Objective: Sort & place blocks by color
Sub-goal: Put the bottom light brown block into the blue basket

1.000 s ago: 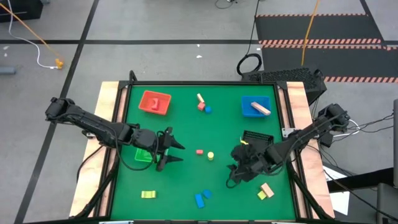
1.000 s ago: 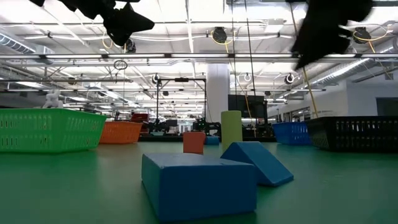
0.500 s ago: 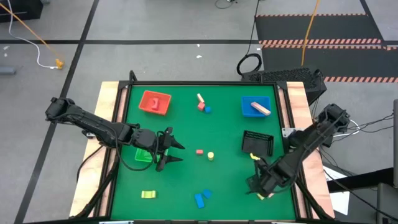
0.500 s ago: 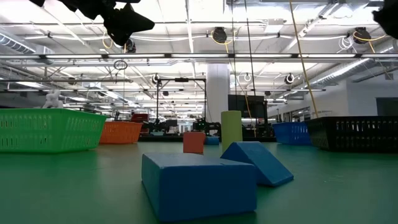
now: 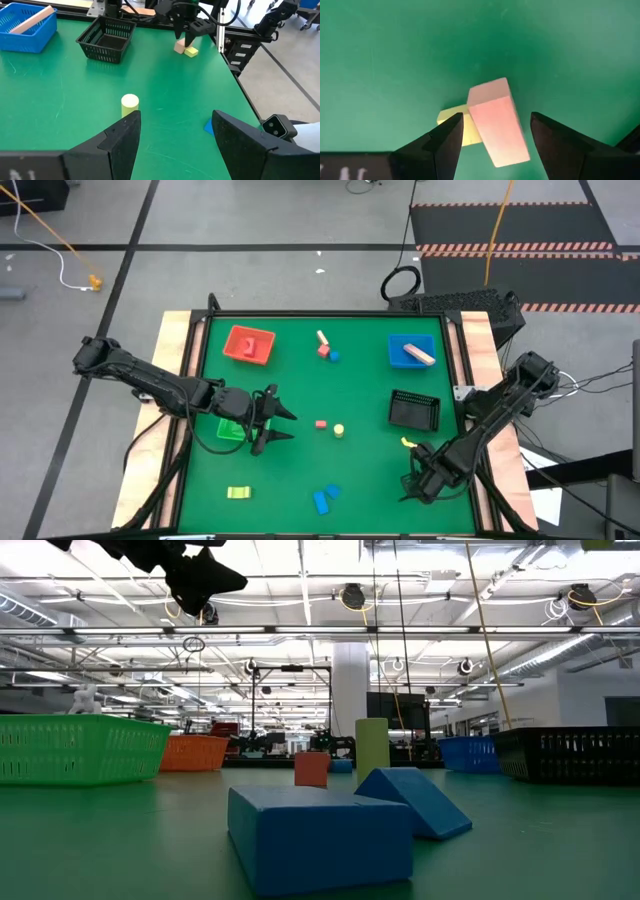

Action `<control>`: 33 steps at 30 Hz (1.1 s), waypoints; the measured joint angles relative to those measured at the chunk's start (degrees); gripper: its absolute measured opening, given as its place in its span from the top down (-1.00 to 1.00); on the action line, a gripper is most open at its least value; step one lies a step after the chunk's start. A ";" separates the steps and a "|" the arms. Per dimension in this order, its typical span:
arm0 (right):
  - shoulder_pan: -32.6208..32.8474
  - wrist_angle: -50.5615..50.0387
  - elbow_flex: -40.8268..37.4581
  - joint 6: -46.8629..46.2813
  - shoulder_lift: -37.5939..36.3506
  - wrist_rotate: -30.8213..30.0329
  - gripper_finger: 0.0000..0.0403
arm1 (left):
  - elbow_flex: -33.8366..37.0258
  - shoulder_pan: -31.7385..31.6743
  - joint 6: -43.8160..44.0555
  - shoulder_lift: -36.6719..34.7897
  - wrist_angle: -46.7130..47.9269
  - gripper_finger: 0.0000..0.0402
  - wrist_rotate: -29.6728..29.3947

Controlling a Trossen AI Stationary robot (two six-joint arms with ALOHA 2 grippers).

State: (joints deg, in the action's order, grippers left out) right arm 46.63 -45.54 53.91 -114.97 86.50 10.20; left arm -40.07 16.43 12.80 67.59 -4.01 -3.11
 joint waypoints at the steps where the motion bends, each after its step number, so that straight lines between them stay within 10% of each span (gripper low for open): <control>1: 0.00 -0.06 -0.02 0.20 0.00 -0.08 -0.10 | 0.00 0.00 0.00 0.00 0.00 -0.21 0.02; 13: 0.00 4.01 -5.47 0.79 0.02 0.61 -0.08 | 0.00 0.61 0.96 0.00 1.30 -0.21 0.04; 25: -0.29 7.99 -7.11 5.86 -1.66 2.33 0.44 | 0.00 1.33 4.57 0.00 2.09 -0.21 0.04; 33: -1.81 7.65 -6.84 6.54 -10.76 -7.25 0.44 | -0.02 1.28 5.60 0.00 0.42 -0.21 0.04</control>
State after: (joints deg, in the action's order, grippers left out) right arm 44.82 -37.89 47.07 -108.43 75.74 2.95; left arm -40.10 17.70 18.40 67.59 -3.60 -3.07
